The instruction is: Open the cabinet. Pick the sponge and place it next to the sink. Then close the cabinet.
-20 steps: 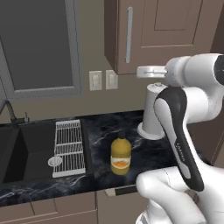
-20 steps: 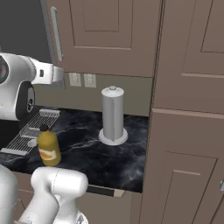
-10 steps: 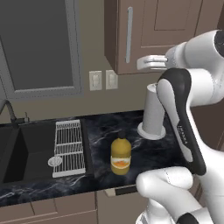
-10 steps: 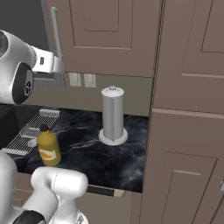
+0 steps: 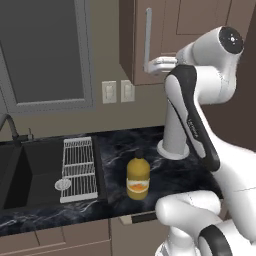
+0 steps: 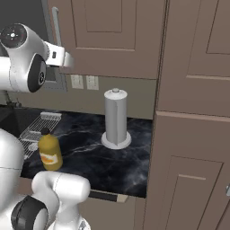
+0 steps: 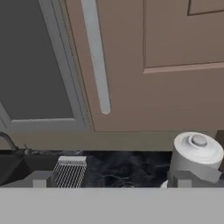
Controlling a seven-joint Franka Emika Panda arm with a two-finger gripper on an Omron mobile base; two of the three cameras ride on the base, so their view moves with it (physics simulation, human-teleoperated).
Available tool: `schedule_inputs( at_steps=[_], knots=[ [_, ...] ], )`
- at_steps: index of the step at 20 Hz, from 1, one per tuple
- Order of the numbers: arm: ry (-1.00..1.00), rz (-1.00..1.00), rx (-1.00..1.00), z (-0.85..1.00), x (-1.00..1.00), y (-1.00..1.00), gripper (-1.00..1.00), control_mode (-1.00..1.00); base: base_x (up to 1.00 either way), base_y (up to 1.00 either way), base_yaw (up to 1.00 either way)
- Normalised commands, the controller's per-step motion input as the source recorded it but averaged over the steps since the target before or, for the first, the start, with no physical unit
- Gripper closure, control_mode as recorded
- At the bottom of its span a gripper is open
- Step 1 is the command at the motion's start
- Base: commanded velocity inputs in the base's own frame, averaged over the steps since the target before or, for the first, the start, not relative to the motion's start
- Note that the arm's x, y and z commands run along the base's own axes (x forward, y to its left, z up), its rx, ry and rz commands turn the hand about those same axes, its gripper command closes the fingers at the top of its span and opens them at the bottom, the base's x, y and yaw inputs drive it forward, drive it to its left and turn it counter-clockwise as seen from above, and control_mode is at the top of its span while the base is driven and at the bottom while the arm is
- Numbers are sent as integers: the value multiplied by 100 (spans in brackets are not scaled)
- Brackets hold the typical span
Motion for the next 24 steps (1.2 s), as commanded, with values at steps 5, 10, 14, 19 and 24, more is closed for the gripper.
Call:
schedule_inputs(
  at_steps=[5, 10, 14, 19, 24],
  knots=[
    [9, 0, -3, 0, 66, 0, -100, -100, 0, 0, 0],
    [3, 0, -2, 0, 41, 12, -100, -100, 0, 0, 0],
    [-2, 0, 0, 0, 30, 31, -100, -100, 0, 0, 0],
    [-10, 0, -2, 0, 46, 5, -100, -100, 0, 0, 0],
    [-9, 0, 0, 0, 21, 0, -100, -100, 0, 0, 0]
  ],
)
